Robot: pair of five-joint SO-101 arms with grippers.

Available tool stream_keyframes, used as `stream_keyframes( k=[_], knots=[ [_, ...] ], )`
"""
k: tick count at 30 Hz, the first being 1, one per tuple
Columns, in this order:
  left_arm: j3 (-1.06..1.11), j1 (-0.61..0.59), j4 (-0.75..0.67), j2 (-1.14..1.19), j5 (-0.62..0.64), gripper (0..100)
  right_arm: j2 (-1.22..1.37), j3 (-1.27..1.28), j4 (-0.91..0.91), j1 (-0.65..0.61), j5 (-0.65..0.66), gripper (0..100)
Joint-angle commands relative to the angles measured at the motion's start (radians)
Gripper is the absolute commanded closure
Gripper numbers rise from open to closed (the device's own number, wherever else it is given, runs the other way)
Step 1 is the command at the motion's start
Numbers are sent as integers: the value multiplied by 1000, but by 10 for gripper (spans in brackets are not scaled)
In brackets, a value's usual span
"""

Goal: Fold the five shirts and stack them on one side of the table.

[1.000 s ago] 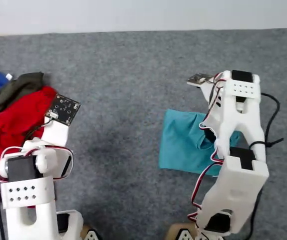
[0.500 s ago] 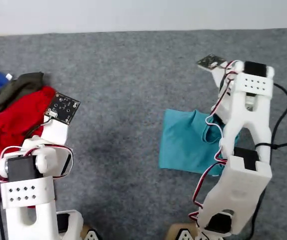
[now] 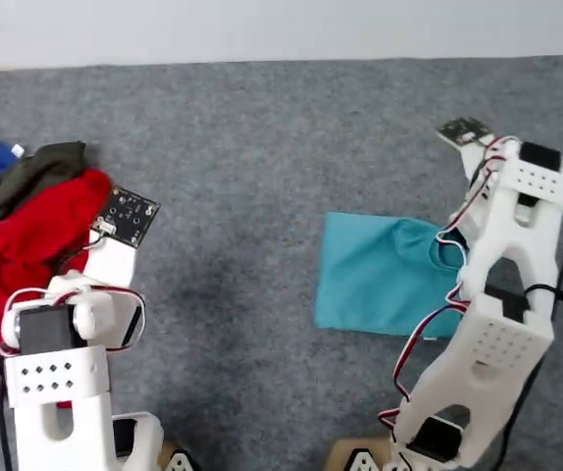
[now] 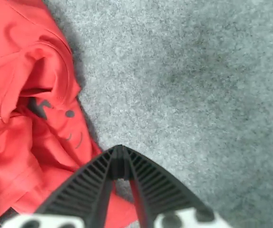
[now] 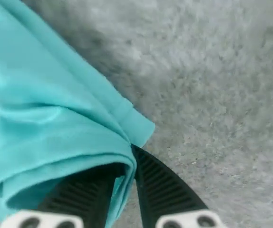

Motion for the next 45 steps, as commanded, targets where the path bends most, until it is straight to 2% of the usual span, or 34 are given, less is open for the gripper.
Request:
stream_keyframes(
  k=[1,9,15,18,23,28,38,41,45],
  knots=[
    [7,6,-25,-12,-11,995,10,-49,-21,47,-43,989],
    [10,6,-23,-11,-11,995,58,-49,-59,108,-141,969],
    [10,6,-23,-8,-11,995,33,-51,10,110,-222,772],
    [10,6,-23,-8,-8,995,15,-51,27,96,-233,723],
    [10,6,-21,-8,-8,995,-12,-51,15,25,-229,723],
    [12,6,-18,-8,-6,995,-21,-51,-96,-42,-230,723],
    [41,5,-23,-12,-6,995,16,-51,-366,36,-233,723],
    [38,5,-23,-12,-6,995,28,-51,-334,65,-235,723],
    [38,5,-23,-12,-6,995,-10,-51,-179,62,-236,723]
  ],
)
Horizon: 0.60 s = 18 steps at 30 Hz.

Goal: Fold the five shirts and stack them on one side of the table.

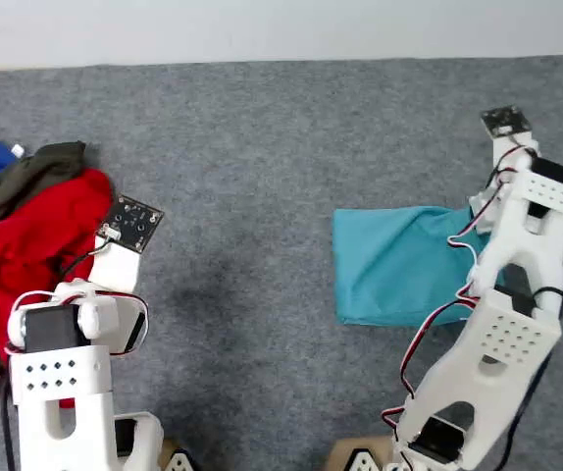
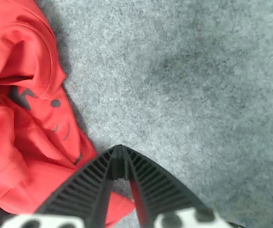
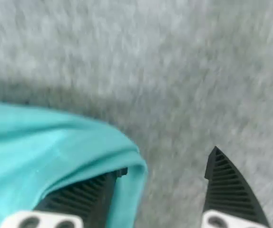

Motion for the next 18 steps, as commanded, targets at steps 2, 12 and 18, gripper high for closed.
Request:
stream_keyframes(
  k=[2,12,18],
  knots=[
    [-10,5,-21,-12,-6,995,-117,-51,147,-2,-11,723],
    [-10,6,-21,-14,-6,995,-369,-51,325,-85,-11,723],
    [-12,6,-23,-14,-6,995,-426,-44,519,-213,-78,725]
  ],
)
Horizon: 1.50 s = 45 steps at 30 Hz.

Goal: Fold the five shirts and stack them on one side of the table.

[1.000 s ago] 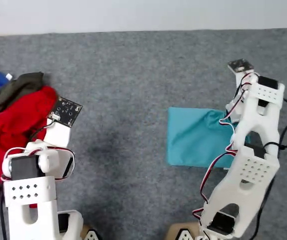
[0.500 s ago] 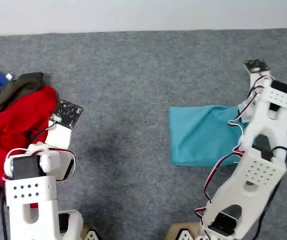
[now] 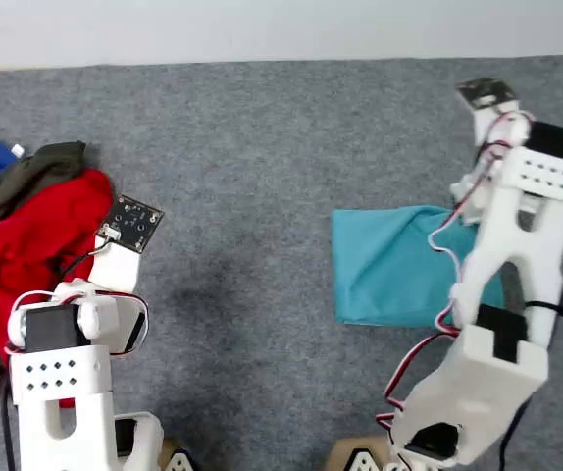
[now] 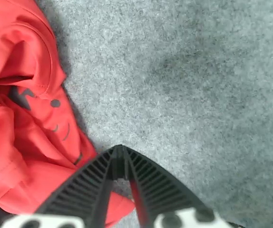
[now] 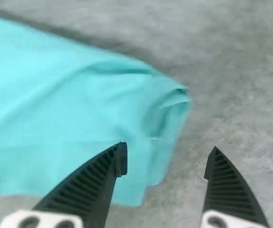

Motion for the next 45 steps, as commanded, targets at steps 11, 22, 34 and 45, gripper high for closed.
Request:
stream_keyframes(
  k=[11,22,34,45],
  knots=[
    [-12,6,-23,-14,-6,995,200,-44,131,-97,-118,981],
    [-13,6,-23,-14,-6,995,344,-44,156,30,-114,989],
    [-13,6,-37,-14,-6,995,343,61,160,124,-110,989],
    [-13,6,-87,-14,-9,995,4,170,153,104,-115,987]
  ],
)
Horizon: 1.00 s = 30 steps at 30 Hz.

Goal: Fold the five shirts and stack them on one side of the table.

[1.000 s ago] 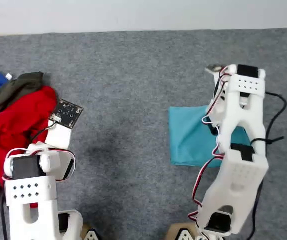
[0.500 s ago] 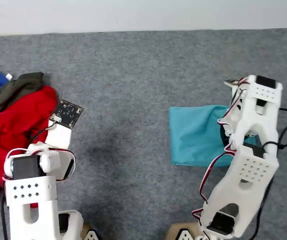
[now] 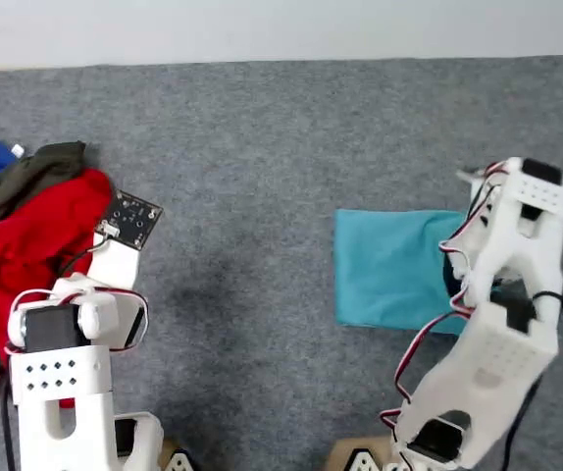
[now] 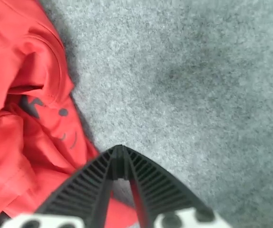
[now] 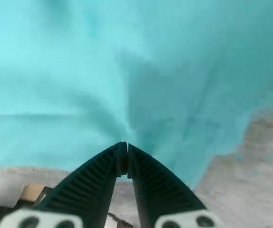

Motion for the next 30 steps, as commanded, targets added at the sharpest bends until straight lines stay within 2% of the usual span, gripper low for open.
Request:
stream_keyframes(
  k=[1,5,11,23,30],
  knots=[
    [-13,6,-43,-14,-9,995,-171,-6,36,-21,-5,984],
    [-13,8,-71,-14,-9,995,-194,-9,-30,-64,-8,983],
    [-13,8,-71,-14,-9,995,-174,-3,-288,-84,-8,983],
    [-13,8,-66,-14,-11,995,96,-11,-611,-54,3,988],
    [-13,8,-64,-14,-11,995,79,-75,-624,-41,2,988]
  ],
)
